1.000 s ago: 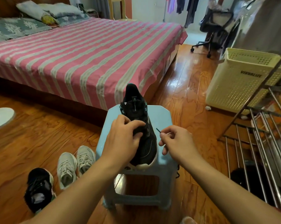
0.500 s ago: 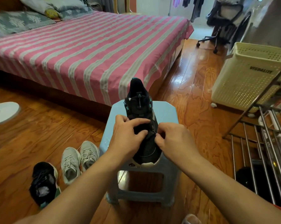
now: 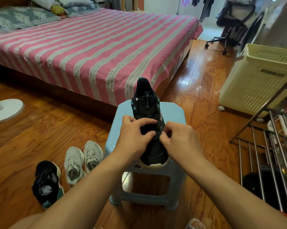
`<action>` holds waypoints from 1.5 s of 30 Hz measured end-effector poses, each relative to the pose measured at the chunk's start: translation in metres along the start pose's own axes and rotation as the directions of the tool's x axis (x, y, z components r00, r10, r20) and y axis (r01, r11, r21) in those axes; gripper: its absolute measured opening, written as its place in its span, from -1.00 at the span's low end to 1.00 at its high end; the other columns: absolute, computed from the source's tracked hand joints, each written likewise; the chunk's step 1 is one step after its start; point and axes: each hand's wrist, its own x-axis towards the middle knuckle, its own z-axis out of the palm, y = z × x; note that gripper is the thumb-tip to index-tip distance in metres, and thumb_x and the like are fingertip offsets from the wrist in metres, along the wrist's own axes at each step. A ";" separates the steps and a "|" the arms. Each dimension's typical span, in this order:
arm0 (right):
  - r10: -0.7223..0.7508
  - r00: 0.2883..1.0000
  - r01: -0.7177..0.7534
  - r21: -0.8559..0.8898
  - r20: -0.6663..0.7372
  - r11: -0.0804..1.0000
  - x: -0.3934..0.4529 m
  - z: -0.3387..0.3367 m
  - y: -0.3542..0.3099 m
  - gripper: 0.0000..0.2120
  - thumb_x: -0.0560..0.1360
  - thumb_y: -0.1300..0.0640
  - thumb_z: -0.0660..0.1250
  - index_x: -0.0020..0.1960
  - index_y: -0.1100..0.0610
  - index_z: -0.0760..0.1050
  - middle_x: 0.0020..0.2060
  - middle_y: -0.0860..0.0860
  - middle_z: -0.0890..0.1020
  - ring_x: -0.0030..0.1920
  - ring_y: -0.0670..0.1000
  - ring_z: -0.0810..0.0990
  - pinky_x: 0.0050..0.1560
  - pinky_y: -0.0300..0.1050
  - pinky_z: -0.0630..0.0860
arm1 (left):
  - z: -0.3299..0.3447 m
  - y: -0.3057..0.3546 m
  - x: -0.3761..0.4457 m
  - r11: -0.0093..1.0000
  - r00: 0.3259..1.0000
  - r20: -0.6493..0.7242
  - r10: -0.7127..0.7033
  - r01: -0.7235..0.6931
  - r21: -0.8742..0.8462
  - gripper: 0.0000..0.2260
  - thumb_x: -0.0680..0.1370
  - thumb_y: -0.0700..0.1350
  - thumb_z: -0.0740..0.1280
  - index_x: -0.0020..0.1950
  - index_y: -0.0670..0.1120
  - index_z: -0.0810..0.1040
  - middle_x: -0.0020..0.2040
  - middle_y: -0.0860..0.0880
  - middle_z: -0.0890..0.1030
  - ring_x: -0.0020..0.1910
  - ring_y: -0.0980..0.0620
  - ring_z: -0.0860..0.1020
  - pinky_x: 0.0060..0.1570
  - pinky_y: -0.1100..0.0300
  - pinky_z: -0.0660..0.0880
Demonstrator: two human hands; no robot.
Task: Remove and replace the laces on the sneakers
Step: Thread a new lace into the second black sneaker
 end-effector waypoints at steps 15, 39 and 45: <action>0.103 0.994 -0.103 0.021 -0.018 0.994 0.005 0.006 -0.013 -0.84 0.63 -0.02 0.28 0.05 0.04 0.55 -0.19 -0.07 0.50 -0.21 0.01 0.45 -0.37 -0.23 0.24 | -0.004 0.009 0.000 0.943 0.991 0.055 0.119 -0.130 0.306 -0.56 0.57 0.01 0.43 0.41 0.29 0.47 0.09 0.04 0.30 0.17 -0.02 0.37 0.28 -0.02 0.46; 0.185 0.898 -0.339 0.360 0.399 0.870 0.009 -0.032 -0.007 -0.73 0.52 0.10 0.44 0.18 0.03 0.47 -0.15 0.04 0.66 -0.23 0.05 0.64 -0.21 -0.03 0.61 | -0.074 0.093 0.024 0.993 0.999 -0.006 -0.031 0.032 0.116 -0.64 0.61 -0.26 0.31 0.41 -0.06 0.43 0.14 -0.07 0.57 0.00 -0.03 0.59 -0.02 0.03 0.59; -0.027 0.686 -0.728 0.685 0.727 -0.029 -0.024 -0.082 -0.006 -0.71 0.59 0.30 0.28 0.30 0.20 0.52 0.02 0.22 0.64 -0.10 0.12 0.67 -0.11 0.07 0.70 | 0.006 0.060 -0.096 0.749 0.820 0.524 -0.231 0.493 -0.442 -0.67 0.50 -0.25 0.39 0.24 -0.03 0.55 0.11 -0.05 0.70 0.14 0.01 0.66 0.23 -0.02 0.58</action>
